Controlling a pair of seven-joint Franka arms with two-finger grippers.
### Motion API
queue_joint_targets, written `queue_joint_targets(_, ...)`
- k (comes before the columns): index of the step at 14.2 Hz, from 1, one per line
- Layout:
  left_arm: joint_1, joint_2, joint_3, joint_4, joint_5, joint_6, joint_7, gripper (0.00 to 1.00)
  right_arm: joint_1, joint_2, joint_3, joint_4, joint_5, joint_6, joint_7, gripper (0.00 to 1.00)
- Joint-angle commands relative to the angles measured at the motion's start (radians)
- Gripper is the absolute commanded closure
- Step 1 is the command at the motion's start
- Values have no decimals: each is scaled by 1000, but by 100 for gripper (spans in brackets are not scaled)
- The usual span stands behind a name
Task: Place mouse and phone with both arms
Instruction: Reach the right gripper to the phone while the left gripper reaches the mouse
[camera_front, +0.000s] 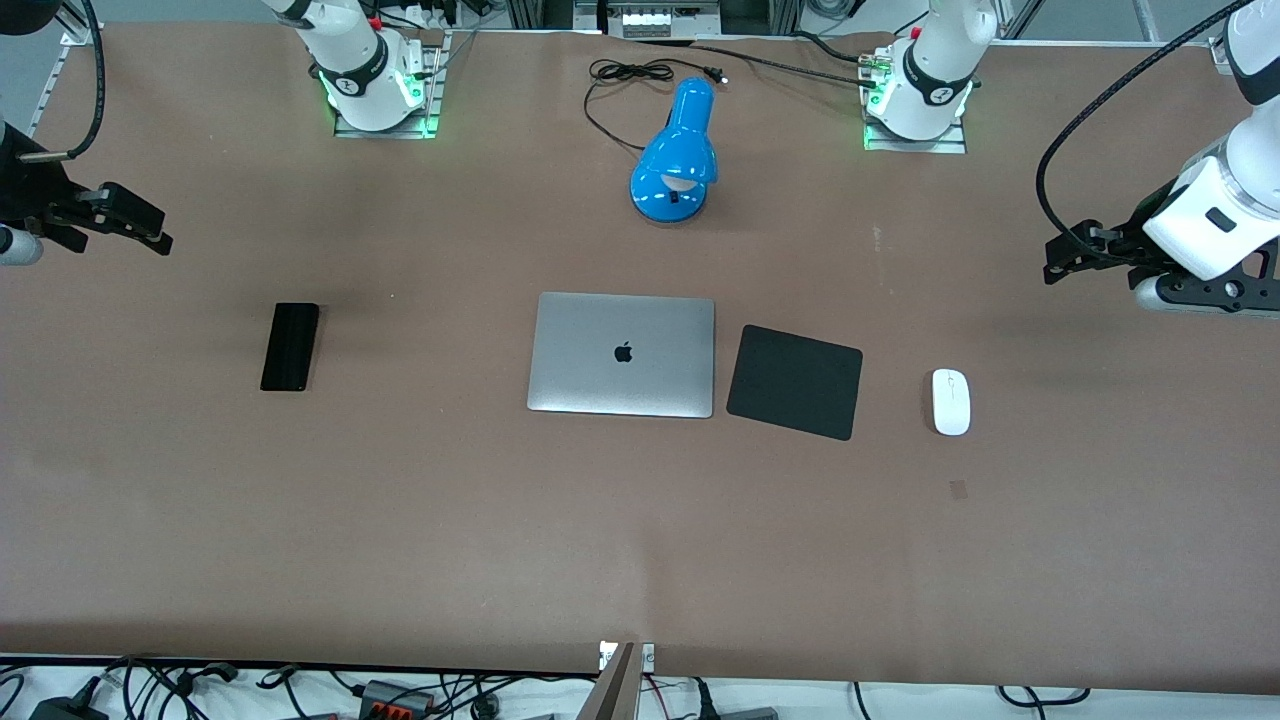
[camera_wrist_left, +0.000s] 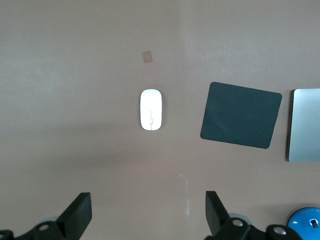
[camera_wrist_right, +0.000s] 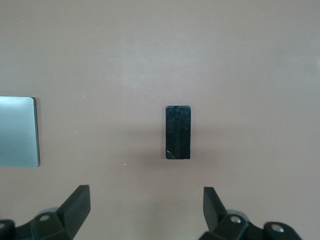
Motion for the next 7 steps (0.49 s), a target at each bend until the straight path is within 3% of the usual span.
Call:
queue_joint_targets(1,7,-15,3,-8,-12,-7,27,0,1,-30,-6,-20,10,-8,-14,0)
queue_joint_targets(7,7,9,3,10,-12,-10,25,0,-1,-17,-6,-21,2,0,-21,0)
